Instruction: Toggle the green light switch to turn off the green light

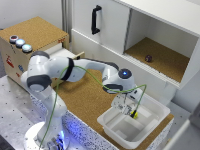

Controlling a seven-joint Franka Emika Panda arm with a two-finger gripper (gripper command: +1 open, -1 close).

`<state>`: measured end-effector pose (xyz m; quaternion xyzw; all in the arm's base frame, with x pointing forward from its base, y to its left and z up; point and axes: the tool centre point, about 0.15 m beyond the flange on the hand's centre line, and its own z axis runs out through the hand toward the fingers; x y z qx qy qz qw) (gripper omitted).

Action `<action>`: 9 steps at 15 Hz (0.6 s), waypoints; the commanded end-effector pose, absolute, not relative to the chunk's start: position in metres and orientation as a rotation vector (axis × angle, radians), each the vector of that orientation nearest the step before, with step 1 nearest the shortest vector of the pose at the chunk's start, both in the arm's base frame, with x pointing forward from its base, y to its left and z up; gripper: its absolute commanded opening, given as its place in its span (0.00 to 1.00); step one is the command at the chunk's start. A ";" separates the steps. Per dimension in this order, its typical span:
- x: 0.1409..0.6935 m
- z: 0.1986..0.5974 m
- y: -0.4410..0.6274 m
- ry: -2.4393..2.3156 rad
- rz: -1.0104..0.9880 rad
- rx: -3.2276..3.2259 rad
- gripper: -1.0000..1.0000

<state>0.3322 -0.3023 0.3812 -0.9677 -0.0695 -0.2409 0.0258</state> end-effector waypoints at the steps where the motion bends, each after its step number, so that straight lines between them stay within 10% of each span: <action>1: 0.293 0.411 -0.193 -0.417 -0.789 -3.003 1.00; 9: 0.265 0.459 0.045 -1.067 -0.827 -2.827 1.00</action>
